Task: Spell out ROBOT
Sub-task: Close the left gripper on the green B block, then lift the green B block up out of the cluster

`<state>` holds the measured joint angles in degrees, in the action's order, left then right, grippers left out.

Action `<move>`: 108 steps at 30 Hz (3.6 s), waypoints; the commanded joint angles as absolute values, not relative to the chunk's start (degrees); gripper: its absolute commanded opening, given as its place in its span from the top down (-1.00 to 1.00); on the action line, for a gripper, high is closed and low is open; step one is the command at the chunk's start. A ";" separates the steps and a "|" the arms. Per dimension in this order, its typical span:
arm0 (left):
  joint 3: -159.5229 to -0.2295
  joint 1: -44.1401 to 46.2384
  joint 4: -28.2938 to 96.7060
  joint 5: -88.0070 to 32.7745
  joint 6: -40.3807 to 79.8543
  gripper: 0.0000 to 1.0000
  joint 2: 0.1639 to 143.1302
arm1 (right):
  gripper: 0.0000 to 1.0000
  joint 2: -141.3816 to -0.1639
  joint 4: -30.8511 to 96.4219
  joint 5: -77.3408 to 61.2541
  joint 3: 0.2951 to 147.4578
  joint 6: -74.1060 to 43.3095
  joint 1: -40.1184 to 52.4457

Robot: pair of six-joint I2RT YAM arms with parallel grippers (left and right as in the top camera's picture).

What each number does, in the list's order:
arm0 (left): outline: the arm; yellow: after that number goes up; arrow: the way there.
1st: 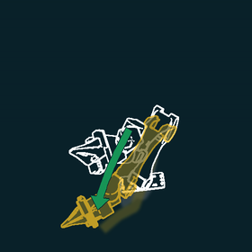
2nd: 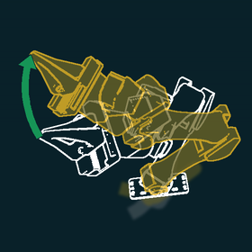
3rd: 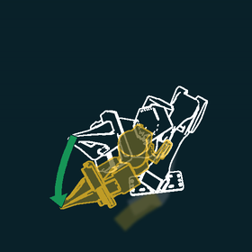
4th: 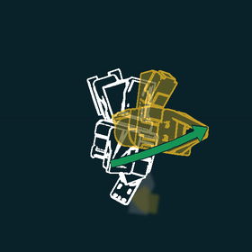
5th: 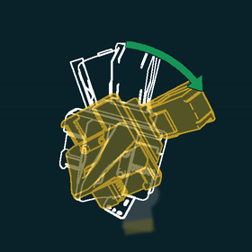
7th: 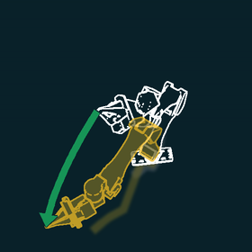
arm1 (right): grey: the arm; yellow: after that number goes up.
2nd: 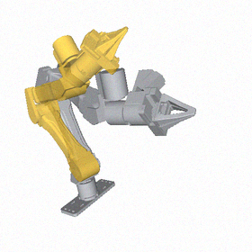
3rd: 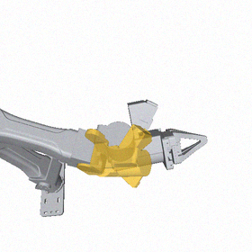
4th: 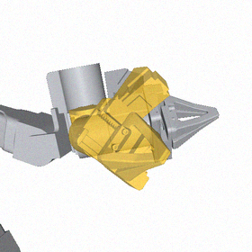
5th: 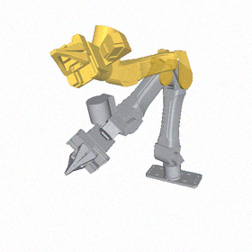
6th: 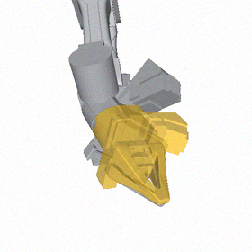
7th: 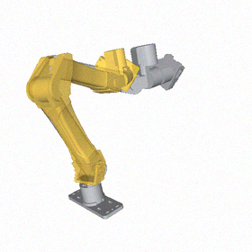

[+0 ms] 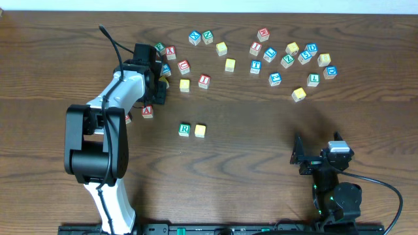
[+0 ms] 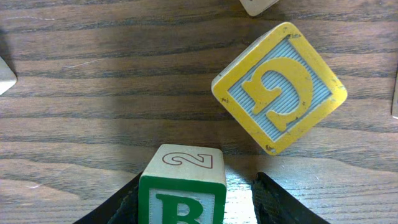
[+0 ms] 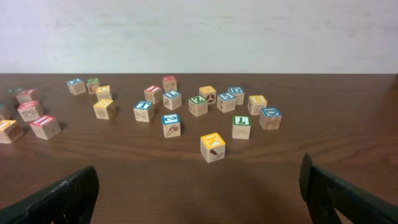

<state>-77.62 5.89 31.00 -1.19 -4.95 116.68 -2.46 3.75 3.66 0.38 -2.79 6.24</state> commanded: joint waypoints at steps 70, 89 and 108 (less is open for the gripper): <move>-82.54 5.96 35.81 -1.06 -2.74 0.54 117.43 | -0.99 -2.59 3.90 4.12 0.32 -3.57 6.59; -82.54 5.96 36.51 -1.06 -2.68 0.52 102.21 | -0.99 -2.59 3.90 4.12 0.32 -3.57 6.59; -82.52 20.43 42.28 7.86 3.73 0.56 76.55 | -0.99 -2.59 3.90 4.12 0.32 -3.57 6.59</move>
<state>-81.38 16.56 41.34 3.40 1.15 77.60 -2.52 3.77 3.66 0.38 -2.81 6.24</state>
